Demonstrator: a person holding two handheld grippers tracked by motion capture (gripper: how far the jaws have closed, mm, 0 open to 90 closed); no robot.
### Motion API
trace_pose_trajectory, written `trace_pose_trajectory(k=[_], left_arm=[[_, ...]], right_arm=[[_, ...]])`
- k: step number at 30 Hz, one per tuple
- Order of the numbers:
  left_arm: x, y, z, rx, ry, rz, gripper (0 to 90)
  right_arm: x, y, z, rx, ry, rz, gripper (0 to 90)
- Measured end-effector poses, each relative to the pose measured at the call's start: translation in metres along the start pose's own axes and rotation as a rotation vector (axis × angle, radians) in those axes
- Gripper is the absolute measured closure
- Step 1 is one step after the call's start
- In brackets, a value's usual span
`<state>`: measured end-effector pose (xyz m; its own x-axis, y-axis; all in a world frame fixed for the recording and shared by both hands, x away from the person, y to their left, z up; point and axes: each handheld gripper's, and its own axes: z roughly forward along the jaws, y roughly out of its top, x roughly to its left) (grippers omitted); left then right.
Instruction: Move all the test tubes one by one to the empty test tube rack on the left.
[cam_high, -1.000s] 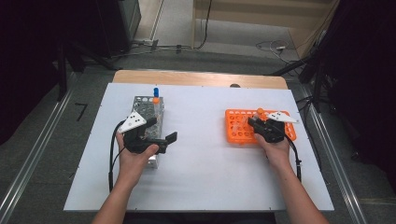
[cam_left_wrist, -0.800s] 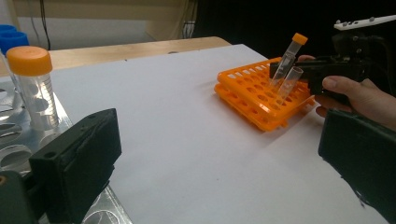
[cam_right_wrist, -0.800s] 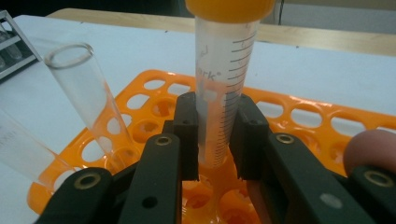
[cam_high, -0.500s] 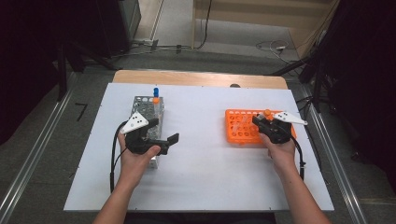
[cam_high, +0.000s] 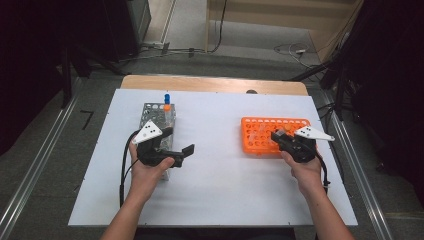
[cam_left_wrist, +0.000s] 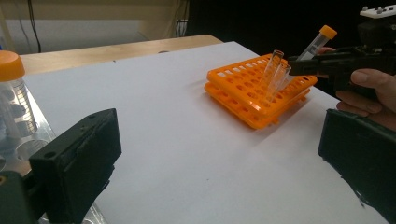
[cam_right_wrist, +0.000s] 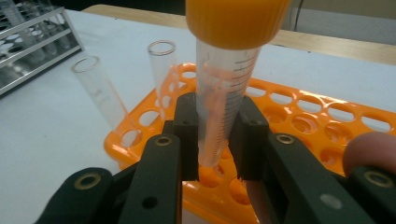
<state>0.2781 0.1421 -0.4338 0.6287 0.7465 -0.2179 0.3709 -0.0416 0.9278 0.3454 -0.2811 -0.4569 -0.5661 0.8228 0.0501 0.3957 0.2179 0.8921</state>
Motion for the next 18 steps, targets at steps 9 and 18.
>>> trace_pose_trajectory(k=[9, 18], left_arm=[[-0.002, 0.000, 0.001, 0.004, -0.009, 0.004, 0.0], [-0.005, 0.001, 0.004, -0.001, -0.023, 0.002, 0.0]], right_arm=[[0.017, 0.002, -0.002, 0.014, 0.067, -0.045, 71.8], [0.042, 0.005, 0.001, 0.026, 0.132, -0.097, 71.8]])
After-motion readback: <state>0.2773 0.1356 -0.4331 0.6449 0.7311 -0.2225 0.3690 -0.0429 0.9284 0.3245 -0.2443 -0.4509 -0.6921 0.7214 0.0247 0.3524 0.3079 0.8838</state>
